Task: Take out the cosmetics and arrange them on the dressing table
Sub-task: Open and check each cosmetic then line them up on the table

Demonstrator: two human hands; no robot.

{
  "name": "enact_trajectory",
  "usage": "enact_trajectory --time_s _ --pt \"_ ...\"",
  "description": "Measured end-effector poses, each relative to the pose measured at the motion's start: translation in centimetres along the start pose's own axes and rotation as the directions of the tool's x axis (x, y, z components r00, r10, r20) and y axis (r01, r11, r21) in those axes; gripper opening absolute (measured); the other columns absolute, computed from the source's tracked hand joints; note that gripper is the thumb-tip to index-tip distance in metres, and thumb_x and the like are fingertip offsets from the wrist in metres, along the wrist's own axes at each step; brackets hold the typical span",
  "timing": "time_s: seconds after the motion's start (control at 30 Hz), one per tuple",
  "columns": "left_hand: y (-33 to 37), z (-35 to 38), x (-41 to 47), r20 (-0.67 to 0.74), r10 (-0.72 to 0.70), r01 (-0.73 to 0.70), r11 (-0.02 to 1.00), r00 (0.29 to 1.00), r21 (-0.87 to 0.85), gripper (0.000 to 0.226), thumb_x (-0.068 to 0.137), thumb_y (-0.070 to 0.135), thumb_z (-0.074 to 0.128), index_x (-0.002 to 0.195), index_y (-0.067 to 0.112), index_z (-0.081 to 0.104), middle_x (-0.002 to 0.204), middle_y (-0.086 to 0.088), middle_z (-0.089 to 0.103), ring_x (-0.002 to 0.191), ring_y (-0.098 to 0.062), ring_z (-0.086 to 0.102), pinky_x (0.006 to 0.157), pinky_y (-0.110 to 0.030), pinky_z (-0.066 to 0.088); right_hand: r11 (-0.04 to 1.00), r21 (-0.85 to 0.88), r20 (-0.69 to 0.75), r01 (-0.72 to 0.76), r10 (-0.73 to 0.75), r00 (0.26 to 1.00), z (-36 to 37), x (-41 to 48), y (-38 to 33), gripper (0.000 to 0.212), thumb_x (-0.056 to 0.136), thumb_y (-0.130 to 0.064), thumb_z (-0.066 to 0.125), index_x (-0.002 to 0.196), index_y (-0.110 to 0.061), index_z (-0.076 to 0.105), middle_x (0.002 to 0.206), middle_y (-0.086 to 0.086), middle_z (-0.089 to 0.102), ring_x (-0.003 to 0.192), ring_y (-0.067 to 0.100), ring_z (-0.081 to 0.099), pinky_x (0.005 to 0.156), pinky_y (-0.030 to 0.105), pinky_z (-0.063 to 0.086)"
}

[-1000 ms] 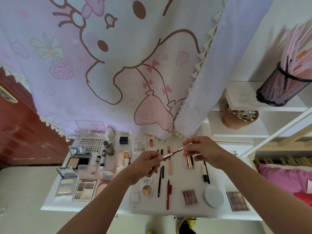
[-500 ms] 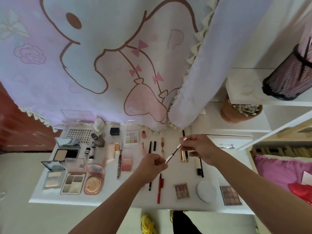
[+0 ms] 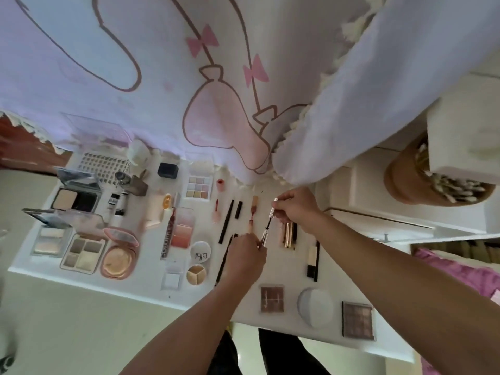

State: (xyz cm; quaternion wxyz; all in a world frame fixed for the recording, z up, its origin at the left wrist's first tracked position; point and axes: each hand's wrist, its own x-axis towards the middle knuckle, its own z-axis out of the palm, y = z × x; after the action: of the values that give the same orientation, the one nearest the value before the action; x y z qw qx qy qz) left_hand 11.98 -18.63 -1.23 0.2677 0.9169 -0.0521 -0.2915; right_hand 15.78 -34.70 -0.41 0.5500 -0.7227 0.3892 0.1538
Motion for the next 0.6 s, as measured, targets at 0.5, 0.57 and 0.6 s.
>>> enact_trajectory --time_s 0.5,0.57,0.6 --pt "0.6 3.2 2.5 -0.036 -0.091 0.096 0.977 0.995 0.192 0.010 0.091 0.012 0.053 0.093 0.006 0.061 0.092 -0.011 0.066 0.085 -0.027 0.062 0.062 -0.031 0.036 0.926 -0.375 0.026 0.048 -0.041 0.999 3.6 5.7 0.6 0.021 0.078 -0.017 0.080 0.070 -0.008 0.063 0.075 0.016 0.073 0.070 0.030 0.072 0.060 0.041 0.057" --pt "0.4 3.3 2.5 -0.045 -0.075 0.082 0.980 0.996 0.184 0.011 0.092 0.015 0.054 0.096 0.006 0.060 0.094 -0.011 0.066 0.086 -0.027 0.062 0.064 -0.031 0.040 0.925 -0.377 0.023 0.047 -0.041 0.999 3.5 5.7 0.6 0.024 0.077 -0.020 0.082 0.070 -0.007 0.063 0.076 0.016 0.073 0.071 0.030 0.073 0.062 0.045 0.059" --pt "0.3 3.2 2.5 -0.049 -0.062 0.070 0.981 0.997 0.183 0.013 0.093 0.017 0.055 0.098 0.006 0.059 0.094 -0.011 0.066 0.086 -0.027 0.063 0.065 -0.031 0.041 0.926 -0.375 0.022 0.044 -0.039 0.999 3.5 5.6 0.5 0.026 0.076 -0.022 0.083 0.072 -0.005 0.064 0.076 0.017 0.073 0.070 0.030 0.073 0.063 0.047 0.060"
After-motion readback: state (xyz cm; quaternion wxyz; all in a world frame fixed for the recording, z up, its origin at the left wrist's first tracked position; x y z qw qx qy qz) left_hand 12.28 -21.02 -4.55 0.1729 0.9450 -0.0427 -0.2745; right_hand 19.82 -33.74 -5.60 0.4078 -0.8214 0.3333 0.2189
